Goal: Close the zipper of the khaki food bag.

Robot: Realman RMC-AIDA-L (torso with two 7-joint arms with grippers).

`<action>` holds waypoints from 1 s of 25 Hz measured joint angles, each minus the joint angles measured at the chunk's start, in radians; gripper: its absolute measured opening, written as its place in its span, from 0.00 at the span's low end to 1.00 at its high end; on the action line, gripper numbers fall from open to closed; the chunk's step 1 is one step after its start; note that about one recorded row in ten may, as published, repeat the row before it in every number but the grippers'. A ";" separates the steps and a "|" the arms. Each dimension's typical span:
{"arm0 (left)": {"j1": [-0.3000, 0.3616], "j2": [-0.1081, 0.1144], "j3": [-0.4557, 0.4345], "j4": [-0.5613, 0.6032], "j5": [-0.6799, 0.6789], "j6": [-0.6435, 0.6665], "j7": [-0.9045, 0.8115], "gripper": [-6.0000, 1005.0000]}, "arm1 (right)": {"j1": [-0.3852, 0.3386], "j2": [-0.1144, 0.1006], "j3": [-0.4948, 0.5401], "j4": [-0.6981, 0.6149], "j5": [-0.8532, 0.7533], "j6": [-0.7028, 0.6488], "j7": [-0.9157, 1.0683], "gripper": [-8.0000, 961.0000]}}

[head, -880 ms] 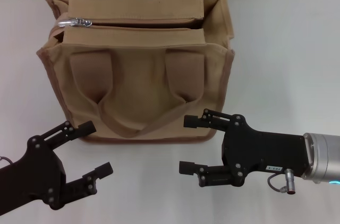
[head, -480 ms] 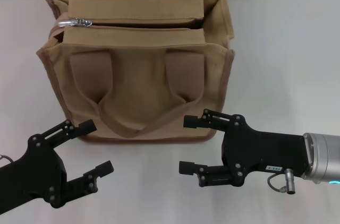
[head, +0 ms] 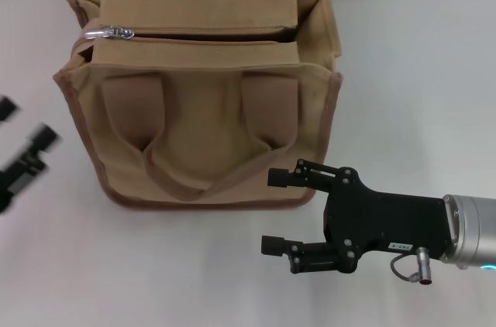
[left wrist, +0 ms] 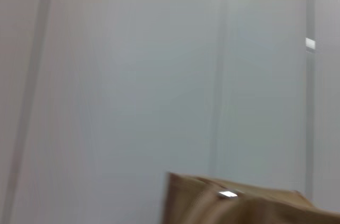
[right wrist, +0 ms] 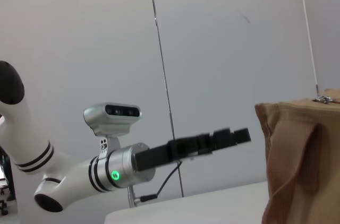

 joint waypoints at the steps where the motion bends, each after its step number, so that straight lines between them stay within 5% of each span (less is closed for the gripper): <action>1: 0.000 0.000 -0.035 -0.002 0.000 -0.001 -0.002 0.78 | 0.000 0.000 0.000 0.000 0.000 0.001 0.001 0.88; 7: -0.078 -0.002 -0.252 -0.089 0.003 -0.106 0.028 0.78 | 0.009 0.001 0.006 0.001 0.002 0.013 -0.001 0.88; 16: -0.179 0.002 -0.032 0.060 0.059 -0.167 0.012 0.78 | 0.024 0.001 0.007 -0.005 0.004 0.031 -0.004 0.88; 25: -0.274 -0.002 -0.014 0.071 0.057 -0.216 0.013 0.78 | 0.028 0.003 0.011 -0.001 0.006 0.070 -0.005 0.88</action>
